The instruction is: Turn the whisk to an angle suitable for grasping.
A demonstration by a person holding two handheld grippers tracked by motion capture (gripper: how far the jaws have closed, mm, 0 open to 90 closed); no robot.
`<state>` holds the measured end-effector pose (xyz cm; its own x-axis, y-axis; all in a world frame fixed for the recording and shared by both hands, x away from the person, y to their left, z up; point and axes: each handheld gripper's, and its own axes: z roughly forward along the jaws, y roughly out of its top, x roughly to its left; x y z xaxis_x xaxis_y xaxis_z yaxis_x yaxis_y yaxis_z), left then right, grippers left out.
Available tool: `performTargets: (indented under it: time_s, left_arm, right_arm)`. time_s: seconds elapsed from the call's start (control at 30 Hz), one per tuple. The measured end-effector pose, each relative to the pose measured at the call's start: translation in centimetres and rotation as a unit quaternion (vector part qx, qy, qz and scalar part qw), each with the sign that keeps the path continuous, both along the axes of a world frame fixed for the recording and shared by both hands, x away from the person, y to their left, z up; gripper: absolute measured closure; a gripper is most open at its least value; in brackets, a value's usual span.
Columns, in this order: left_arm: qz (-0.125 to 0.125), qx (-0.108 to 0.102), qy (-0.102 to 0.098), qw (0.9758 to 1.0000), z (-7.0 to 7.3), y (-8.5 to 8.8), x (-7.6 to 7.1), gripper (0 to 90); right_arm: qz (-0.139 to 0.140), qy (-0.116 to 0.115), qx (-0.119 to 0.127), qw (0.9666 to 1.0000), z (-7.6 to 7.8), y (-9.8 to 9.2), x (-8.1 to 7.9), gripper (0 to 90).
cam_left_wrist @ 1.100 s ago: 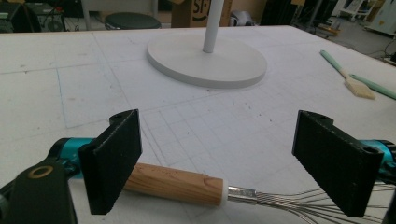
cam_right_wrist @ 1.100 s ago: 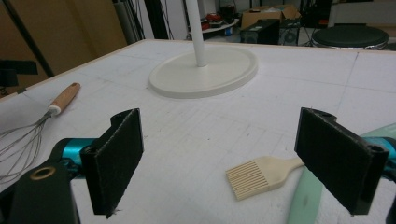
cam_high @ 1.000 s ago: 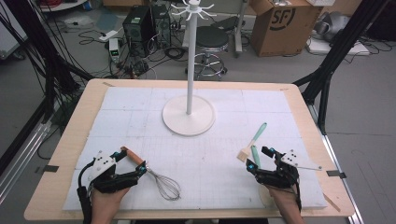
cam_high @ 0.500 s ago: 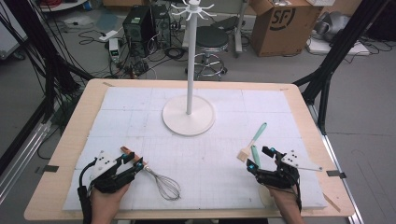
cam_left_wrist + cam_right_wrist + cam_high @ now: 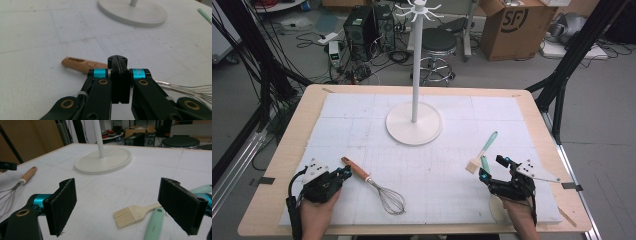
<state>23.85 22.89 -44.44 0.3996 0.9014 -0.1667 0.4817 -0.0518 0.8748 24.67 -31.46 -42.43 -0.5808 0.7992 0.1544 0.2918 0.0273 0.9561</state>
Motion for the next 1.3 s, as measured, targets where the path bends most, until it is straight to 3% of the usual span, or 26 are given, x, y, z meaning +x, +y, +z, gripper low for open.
performTargets:
  time_s: [0.1,0.2,0.37,0.5,0.6,0.7,0.9,0.93,1.07,1.1,1.17,1.2,1.3]
  left_arm:
    - [0.010,-0.001,0.016,0.9998,-0.5,0.6,0.5,90.0]
    - [0.004,0.009,0.024,0.9997,-0.6,0.4,1.1,90.0]
    - [-0.004,0.041,0.053,0.9977,-0.9,-0.1,2.5,90.0]
    - [-0.007,0.055,0.064,0.9964,-0.9,-0.2,2.7,90.0]
    - [-0.012,0.055,0.068,0.9961,-0.9,-0.2,3.1,90.0]
    - [-0.018,0.071,0.070,0.9949,-1.0,-0.7,3.9,90.0]
    - [-0.025,0.070,0.071,0.9947,-1.0,-1.3,5.0,90.0]
    - [-0.044,0.069,0.068,0.9943,-1.0,-1.5,5.2,90.0]
    - [-0.057,0.068,0.074,0.9933,-1.0,-1.8,5.5,90.0]
    - [-0.063,0.053,0.080,0.9934,-1.0,-1.7,5.9,90.0]
    - [-0.067,0.048,0.084,0.9930,-1.0,-1.7,6.2,90.0]
    - [-0.073,0.031,0.094,0.9925,-1.0,-1.6,6.6,90.0]
    - [-0.077,0.024,0.100,0.9917,-1.0,-1.6,7.1,90.0]
  right_arm:
    - [-0.001,-0.001,0.001,1.0000,0.0,-0.1,0.1,14.6]
    - [0.000,-0.003,-0.002,1.0000,0.1,0.1,0.0,14.6]
    - [-0.013,-0.040,-0.025,0.9988,1.0,0.5,-0.8,14.6]
    - [-0.011,-0.057,-0.028,0.9979,1.4,0.7,-1.1,14.7]
    - [-0.005,-0.057,-0.036,0.9978,1.4,1.0,-1.1,14.7]
    - [-0.002,-0.056,-0.037,0.9977,1.4,1.1,-1.2,14.7]
    - [-0.003,-0.059,-0.035,0.9976,1.6,1.1,-1.3,14.7]
    - [-0.003,-0.056,-0.035,0.9978,1.5,1.1,-1.3,14.7]
    - [-0.003,-0.055,-0.038,0.9978,1.4,1.1,-1.3,14.7]
    - [-0.002,-0.056,-0.038,0.9977,1.4,1.1,-1.3,14.7]
    - [-0.001,-0.058,-0.039,0.9976,1.5,1.2,-1.3,14.7]
    - [0.000,-0.058,-0.039,0.9976,1.5,1.2,-1.3,14.7]
    - [0.000,-0.060,-0.041,0.9974,1.5,1.3,-1.4,14.7]
